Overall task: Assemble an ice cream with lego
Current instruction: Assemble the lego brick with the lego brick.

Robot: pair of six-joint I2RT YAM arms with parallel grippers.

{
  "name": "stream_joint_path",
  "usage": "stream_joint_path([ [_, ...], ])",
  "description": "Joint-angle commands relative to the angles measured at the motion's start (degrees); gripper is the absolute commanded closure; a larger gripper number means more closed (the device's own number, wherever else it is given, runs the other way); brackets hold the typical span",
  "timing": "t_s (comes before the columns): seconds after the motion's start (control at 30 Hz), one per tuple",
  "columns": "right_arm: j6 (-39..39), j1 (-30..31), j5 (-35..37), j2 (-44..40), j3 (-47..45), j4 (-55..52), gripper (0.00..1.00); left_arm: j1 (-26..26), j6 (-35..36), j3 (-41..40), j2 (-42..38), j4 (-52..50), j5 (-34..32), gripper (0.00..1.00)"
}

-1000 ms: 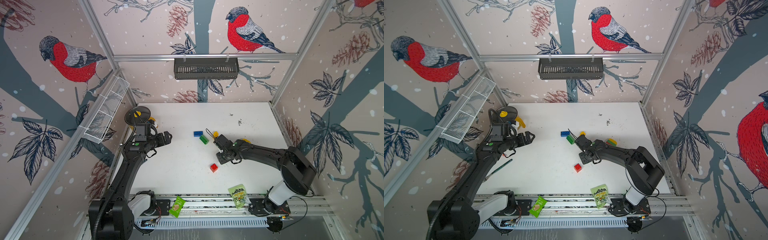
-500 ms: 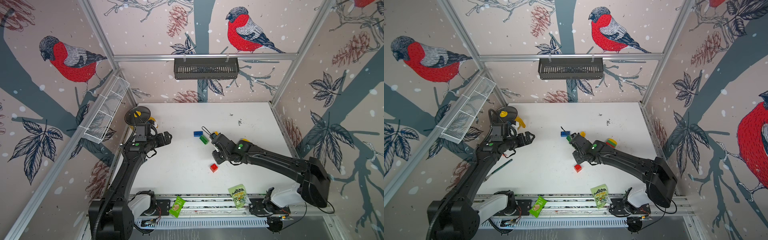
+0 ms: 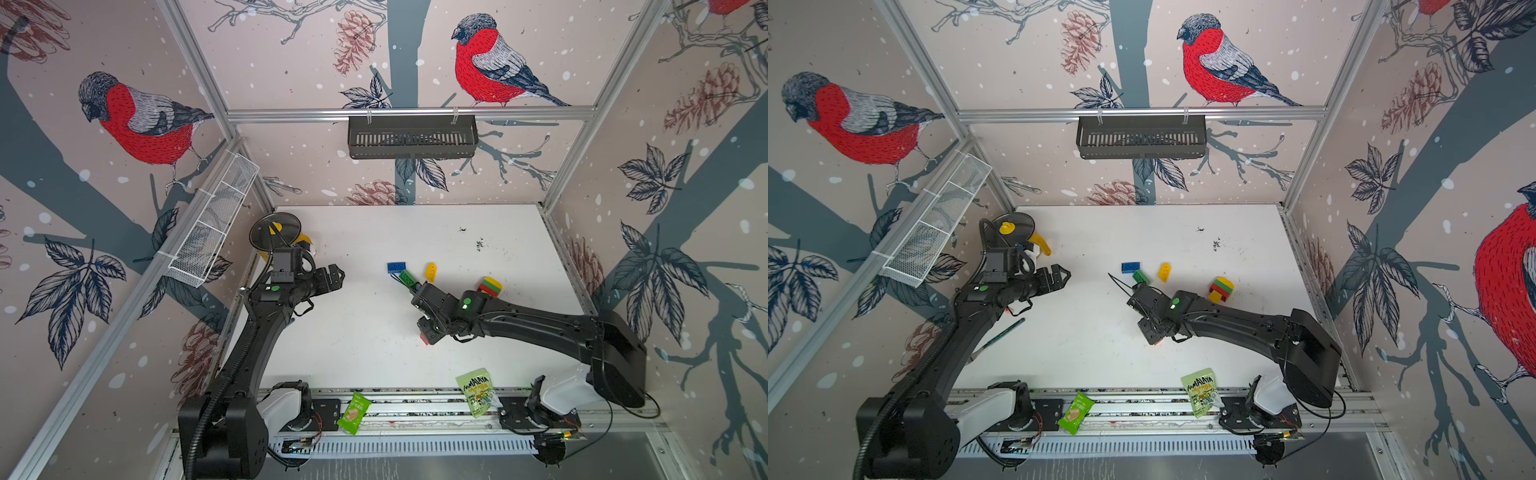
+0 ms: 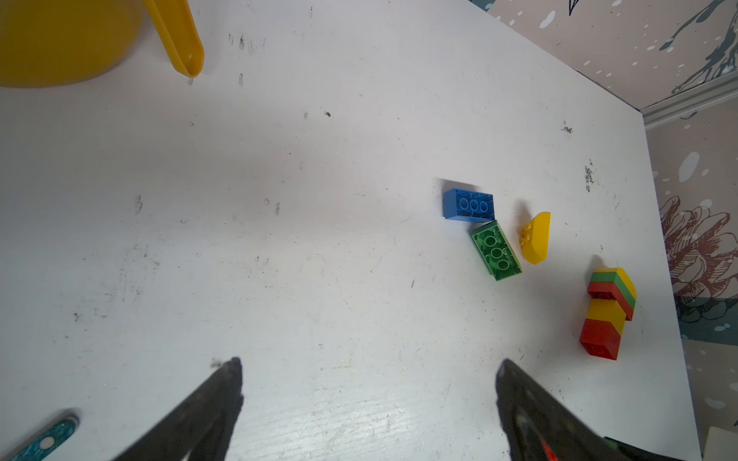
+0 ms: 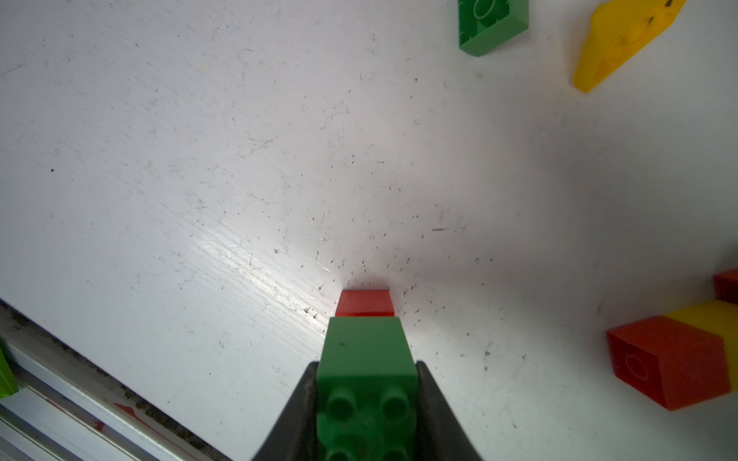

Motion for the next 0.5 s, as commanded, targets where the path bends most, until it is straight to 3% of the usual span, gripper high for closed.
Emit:
stream_joint_path([
  [0.0, 1.62, 0.17, 0.32, 0.32, -0.91, 0.83, 0.79, -0.02, 0.79, -0.02, -0.15, 0.70, -0.28, 0.02],
  [0.47, 1.00, 0.62, -0.84, 1.94, -3.69, 2.32, 0.80, -0.01, 1.10, 0.40, -0.13, 0.12, -0.61, 0.02],
])
